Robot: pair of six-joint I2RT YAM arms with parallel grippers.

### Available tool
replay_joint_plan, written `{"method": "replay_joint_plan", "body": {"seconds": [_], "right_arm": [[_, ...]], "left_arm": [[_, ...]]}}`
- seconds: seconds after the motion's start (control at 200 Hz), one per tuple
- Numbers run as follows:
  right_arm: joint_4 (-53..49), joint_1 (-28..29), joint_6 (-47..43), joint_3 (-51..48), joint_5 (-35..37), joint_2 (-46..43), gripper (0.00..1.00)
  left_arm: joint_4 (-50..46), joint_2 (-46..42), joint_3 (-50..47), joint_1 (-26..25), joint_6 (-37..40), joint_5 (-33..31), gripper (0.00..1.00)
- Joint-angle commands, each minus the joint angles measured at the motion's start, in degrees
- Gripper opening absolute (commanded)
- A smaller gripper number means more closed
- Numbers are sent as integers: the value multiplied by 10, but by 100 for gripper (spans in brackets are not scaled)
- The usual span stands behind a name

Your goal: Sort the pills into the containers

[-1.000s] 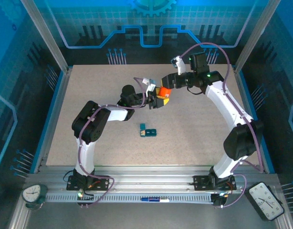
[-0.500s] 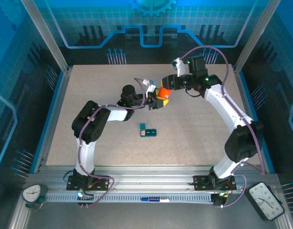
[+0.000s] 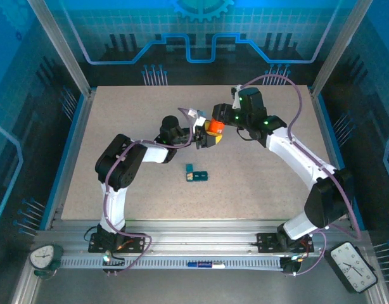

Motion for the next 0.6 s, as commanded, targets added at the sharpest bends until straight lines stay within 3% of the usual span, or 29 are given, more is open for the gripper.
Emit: {"method": "replay_joint_plan", "body": {"seconds": [0.0, 0.24, 0.415, 0.595], "right_arm": [[-55, 31, 48, -18, -26, 12, 38], [-103, -12, 4, 65, -63, 18, 46], [-161, -31, -40, 133, -98, 43, 46], [-176, -31, -54, 141, -114, 58, 46]], "left_arm": [[73, -30, 21, 0, 8, -42, 0], [66, -19, 21, 1, 7, -37, 0], [66, -13, 23, 1, 3, -34, 0], [65, -13, 26, 1, -1, -27, 0]]}}
